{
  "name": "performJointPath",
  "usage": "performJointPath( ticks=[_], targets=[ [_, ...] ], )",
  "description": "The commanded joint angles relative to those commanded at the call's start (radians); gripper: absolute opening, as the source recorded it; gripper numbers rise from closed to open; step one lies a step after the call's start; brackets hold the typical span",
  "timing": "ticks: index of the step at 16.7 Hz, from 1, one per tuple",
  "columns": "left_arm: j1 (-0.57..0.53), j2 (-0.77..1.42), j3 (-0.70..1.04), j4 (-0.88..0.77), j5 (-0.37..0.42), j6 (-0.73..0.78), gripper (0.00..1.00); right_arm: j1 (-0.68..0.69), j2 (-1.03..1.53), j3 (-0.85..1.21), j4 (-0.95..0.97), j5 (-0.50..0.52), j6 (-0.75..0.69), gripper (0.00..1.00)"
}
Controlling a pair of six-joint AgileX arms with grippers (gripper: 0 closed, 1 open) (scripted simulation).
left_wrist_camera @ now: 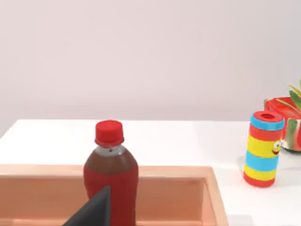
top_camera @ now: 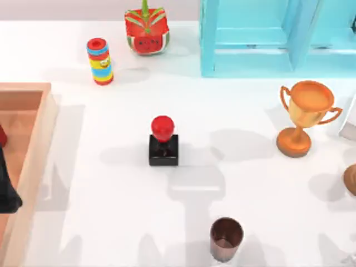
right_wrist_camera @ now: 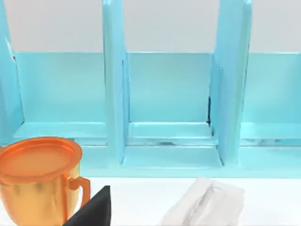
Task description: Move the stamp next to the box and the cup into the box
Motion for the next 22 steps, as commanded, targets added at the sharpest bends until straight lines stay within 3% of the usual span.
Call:
performJointPath(
  ticks=[4,9,14,22],
  targets=[
    [-0.007,0.027,0.025,-0.018,0.0,-0.01,1.0,0.0,0.0,0.0,0.0,0.0,0.0,1.0],
    [-0.056,0.255,0.226,-0.174,-0.006,-0.086,1.0,0.0,0.0,0.0,0.0,0.0,0.0,1.0],
    [-0.14,0.658,0.568,-0.447,-0.022,-0.2,1.0,0.0,0.0,0.0,0.0,0.0,0.0,1.0],
    [-0.333,1.451,1.262,-0.971,-0.034,-0.388,1.0,0.0,0.0,0.0,0.0,0.0,0.0,1.0]
  ],
)
